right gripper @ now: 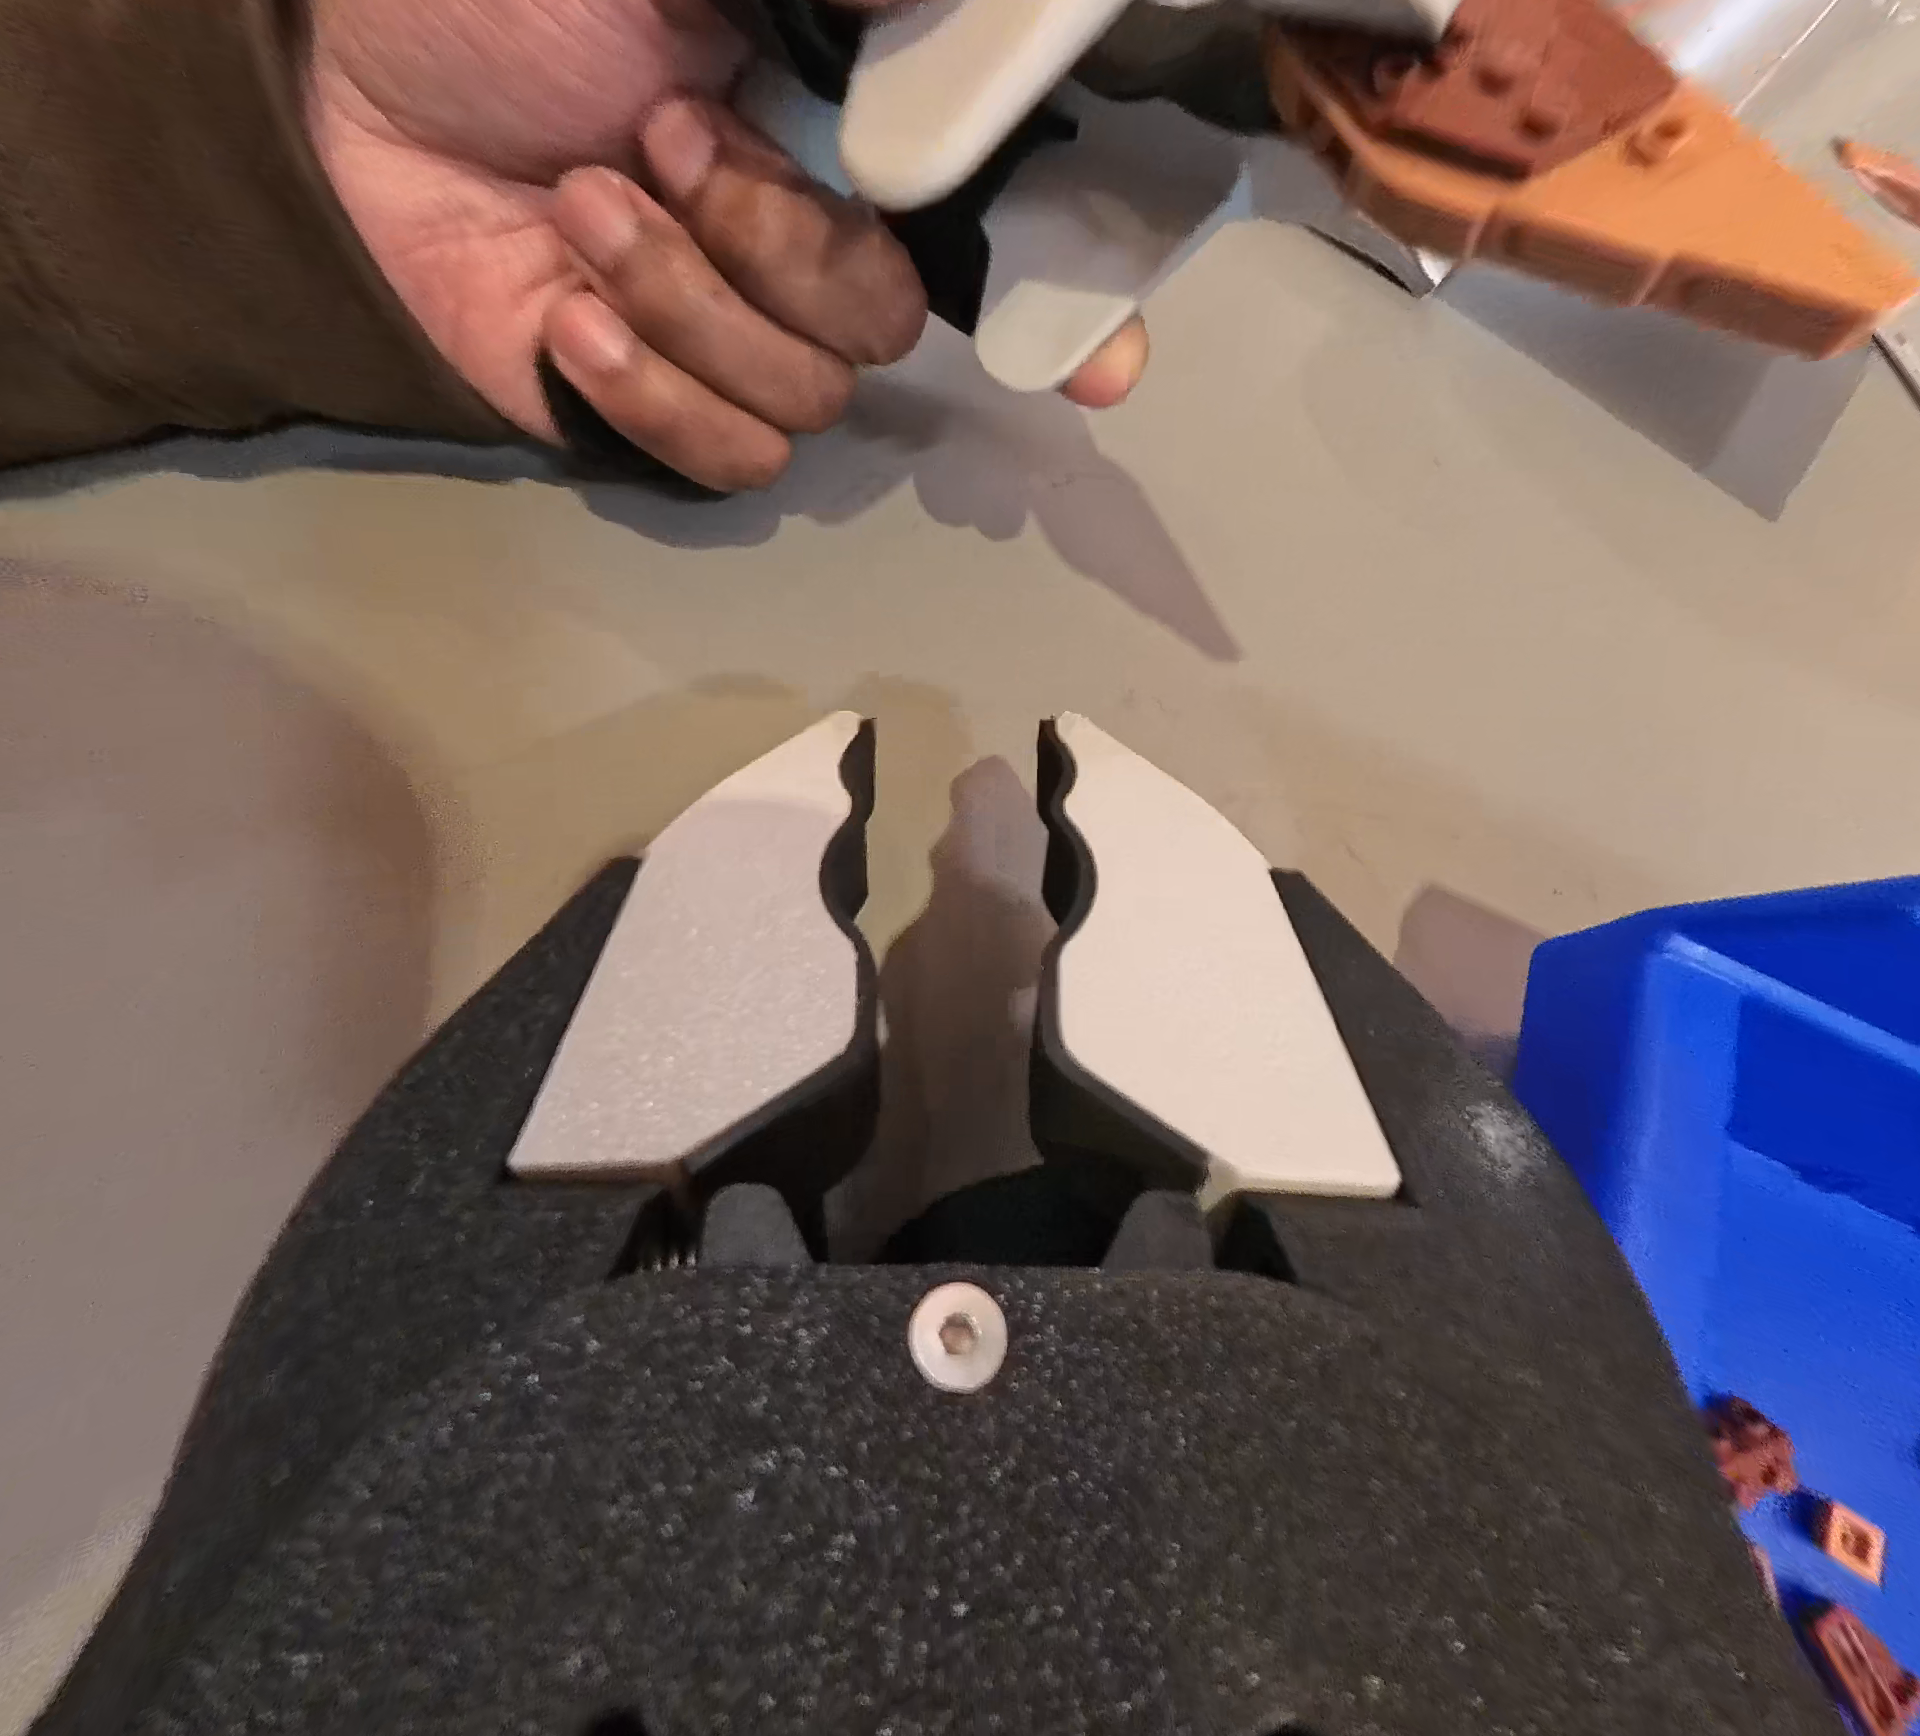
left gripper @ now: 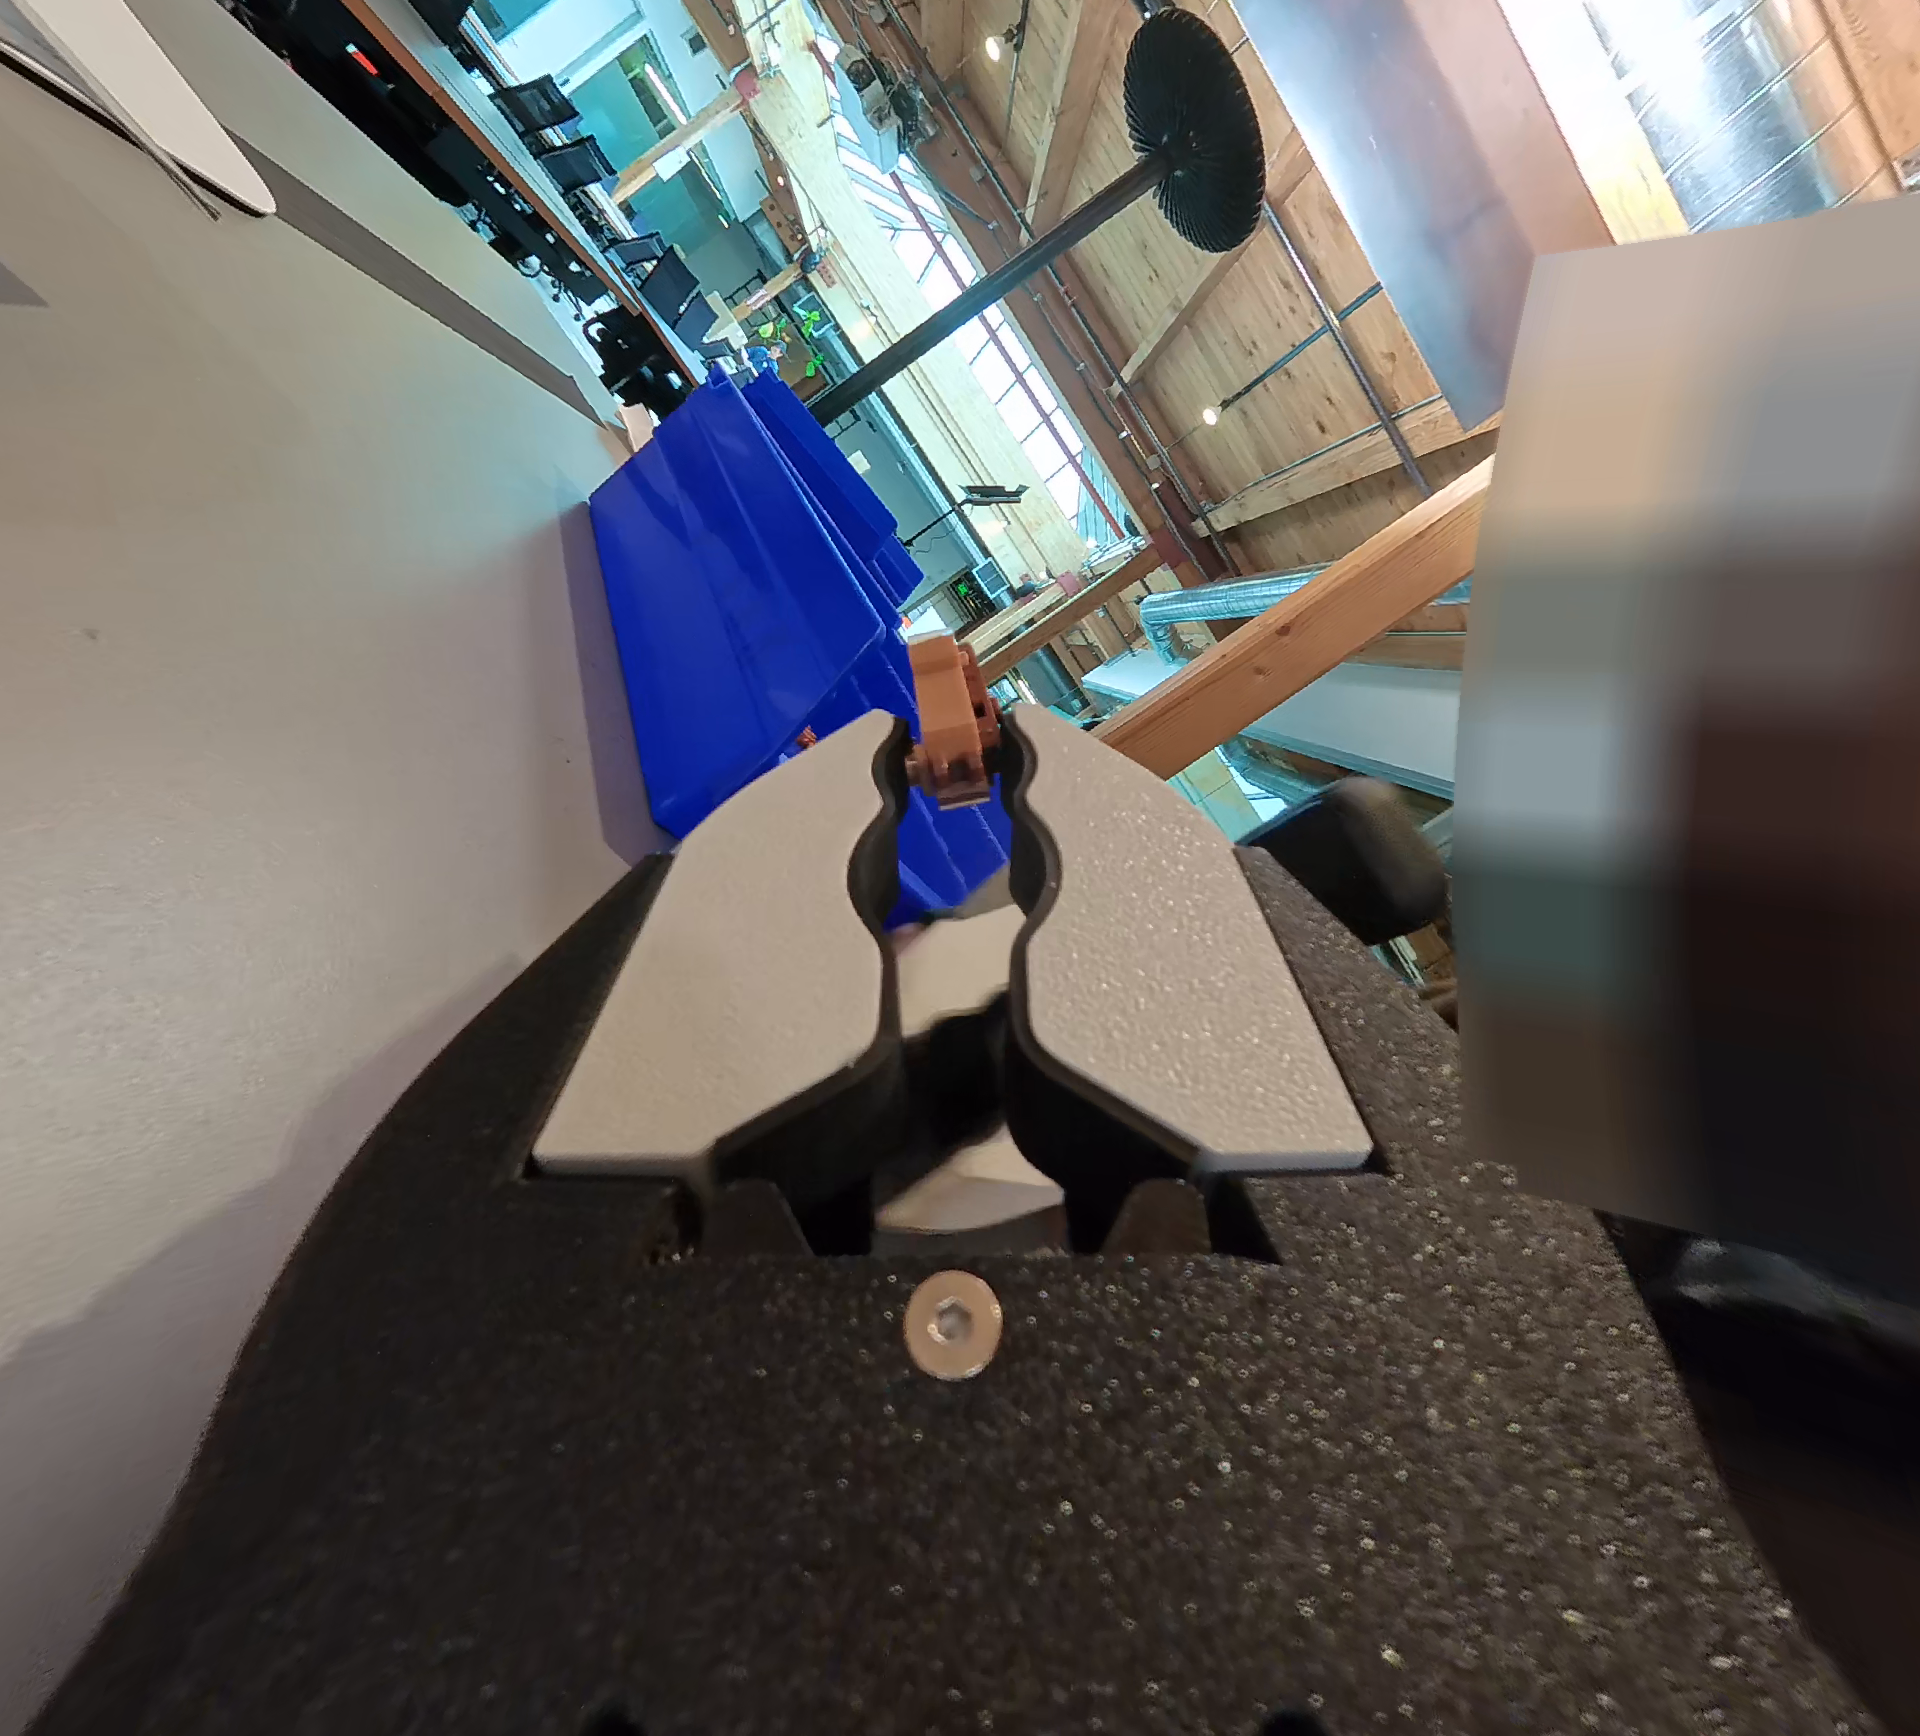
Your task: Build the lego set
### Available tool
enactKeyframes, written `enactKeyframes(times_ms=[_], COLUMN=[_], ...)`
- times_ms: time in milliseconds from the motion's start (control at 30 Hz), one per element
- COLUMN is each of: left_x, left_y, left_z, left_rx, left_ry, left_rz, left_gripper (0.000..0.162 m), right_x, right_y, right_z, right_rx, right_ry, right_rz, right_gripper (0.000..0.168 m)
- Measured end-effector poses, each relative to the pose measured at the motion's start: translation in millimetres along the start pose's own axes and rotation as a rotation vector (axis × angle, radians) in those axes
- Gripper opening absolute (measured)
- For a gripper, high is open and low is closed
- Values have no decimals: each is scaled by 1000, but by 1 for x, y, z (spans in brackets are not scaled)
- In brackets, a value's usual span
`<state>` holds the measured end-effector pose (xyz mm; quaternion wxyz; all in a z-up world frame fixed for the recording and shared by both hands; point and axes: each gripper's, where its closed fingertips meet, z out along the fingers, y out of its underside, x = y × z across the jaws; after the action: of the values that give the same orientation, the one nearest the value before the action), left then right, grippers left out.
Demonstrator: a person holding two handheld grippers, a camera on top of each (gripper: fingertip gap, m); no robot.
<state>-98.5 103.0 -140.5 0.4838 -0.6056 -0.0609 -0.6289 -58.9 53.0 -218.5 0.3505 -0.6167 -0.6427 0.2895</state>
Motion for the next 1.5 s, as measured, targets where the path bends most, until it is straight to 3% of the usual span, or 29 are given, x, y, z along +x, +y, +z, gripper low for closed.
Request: enactKeyframes(times_ms=[133,233,367,500,700,1133,1500], left_x=[0,1,2,3,0,0,0], left_y=[0,3,8,9,5,4,6], left_z=[0,1,4,5,3,2,3], left_rx=[-2,-16,-36,-47,-40,-39,-45], left_ry=[-12,-16,-12,-18,-26,-16,-22], left_rz=[17,30,36,53,60,43,53], left_gripper=[16,16,16,16,16,16,16], right_x=[-7,38,109,118,111,98,101], right_y=[-38,-45,14,79,126,150,150], right_z=[-68,-130,-165,-157,-144,-135,-134], right_rx=[98,64,-252,-486,-644,-667,-687], right_ry=[-68,14,-7,-285,-507,-653,-583], right_rz=[39,-53,-538,-667,-860,-957,-856], right_gripper=[27,26,20,21,26,20,12])
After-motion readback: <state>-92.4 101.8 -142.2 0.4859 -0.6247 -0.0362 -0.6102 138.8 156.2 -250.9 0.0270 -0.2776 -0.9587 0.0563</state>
